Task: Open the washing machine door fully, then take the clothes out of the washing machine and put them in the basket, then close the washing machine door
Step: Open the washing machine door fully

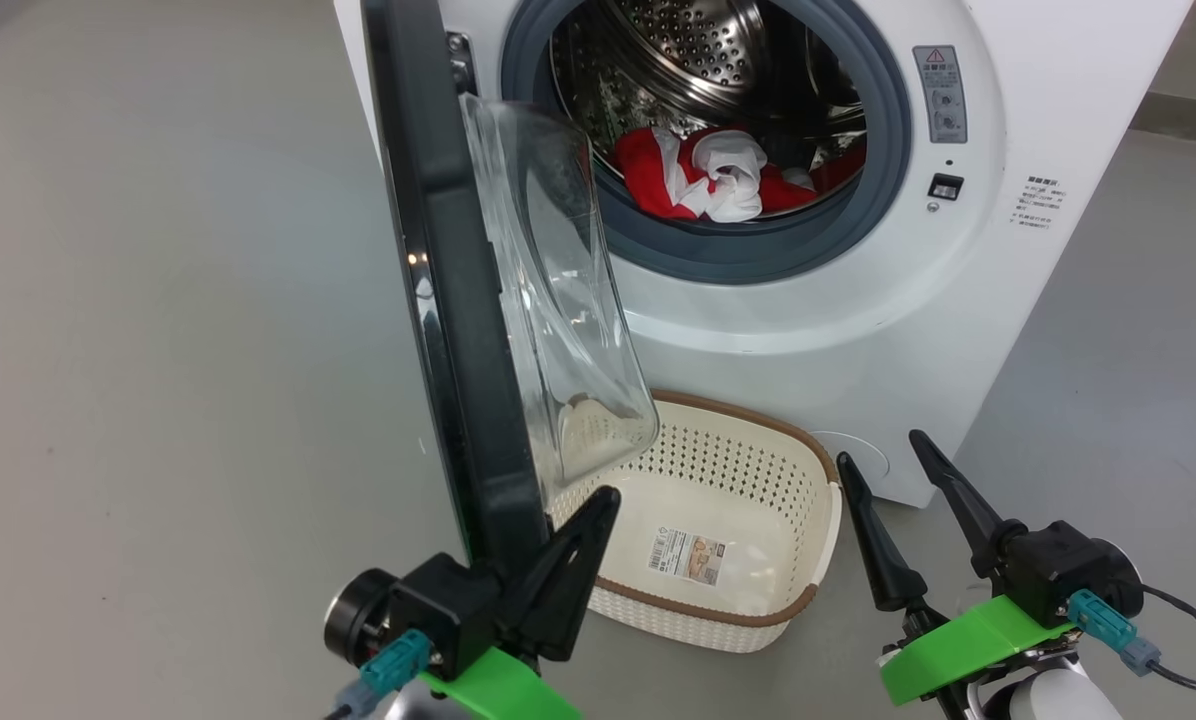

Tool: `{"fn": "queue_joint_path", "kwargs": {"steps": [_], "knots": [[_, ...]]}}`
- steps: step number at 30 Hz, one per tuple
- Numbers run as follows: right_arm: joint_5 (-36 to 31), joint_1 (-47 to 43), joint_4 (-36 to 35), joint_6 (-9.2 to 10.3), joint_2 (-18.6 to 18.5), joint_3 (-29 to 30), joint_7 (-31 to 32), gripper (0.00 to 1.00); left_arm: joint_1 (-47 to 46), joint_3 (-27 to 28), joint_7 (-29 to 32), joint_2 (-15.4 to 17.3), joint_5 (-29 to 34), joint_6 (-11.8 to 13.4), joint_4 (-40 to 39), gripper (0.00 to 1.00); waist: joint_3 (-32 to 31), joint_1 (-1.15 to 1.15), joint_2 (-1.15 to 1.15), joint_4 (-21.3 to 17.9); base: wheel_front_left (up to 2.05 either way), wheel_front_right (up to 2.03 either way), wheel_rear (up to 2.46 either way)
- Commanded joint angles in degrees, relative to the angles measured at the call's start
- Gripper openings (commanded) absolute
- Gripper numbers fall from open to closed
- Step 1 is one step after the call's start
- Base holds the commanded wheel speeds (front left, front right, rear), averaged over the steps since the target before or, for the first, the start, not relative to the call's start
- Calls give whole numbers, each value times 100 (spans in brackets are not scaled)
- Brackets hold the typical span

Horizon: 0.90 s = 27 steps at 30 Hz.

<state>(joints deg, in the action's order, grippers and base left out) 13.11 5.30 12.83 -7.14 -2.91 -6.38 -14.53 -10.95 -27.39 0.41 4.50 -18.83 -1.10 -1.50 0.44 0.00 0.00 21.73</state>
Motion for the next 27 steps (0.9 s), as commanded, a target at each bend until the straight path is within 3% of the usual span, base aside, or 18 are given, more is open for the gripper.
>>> {"fn": "queue_joint_path", "kwargs": {"steps": [1, 11, 27], "knots": [[-6, 245, -134, -35, 3, -136, -47, 100, -276, 231, -1, -11, -22, 77, -70, 0, 20, 0, 0, -7, 0, 0, 0], [31, 229, -100, -35, 3, -109, -47, 100, -305, 321, 62, 130, 80, 273, 259, 0, 31, 0, 0, 70, 0, 0, 0], [68, 156, -20, -35, 3, -160, -47, 100, 40, 672, 234, 332, -49, 693, 152, 0, -84, 0, 0, 237, 0, 0, 0]]}}
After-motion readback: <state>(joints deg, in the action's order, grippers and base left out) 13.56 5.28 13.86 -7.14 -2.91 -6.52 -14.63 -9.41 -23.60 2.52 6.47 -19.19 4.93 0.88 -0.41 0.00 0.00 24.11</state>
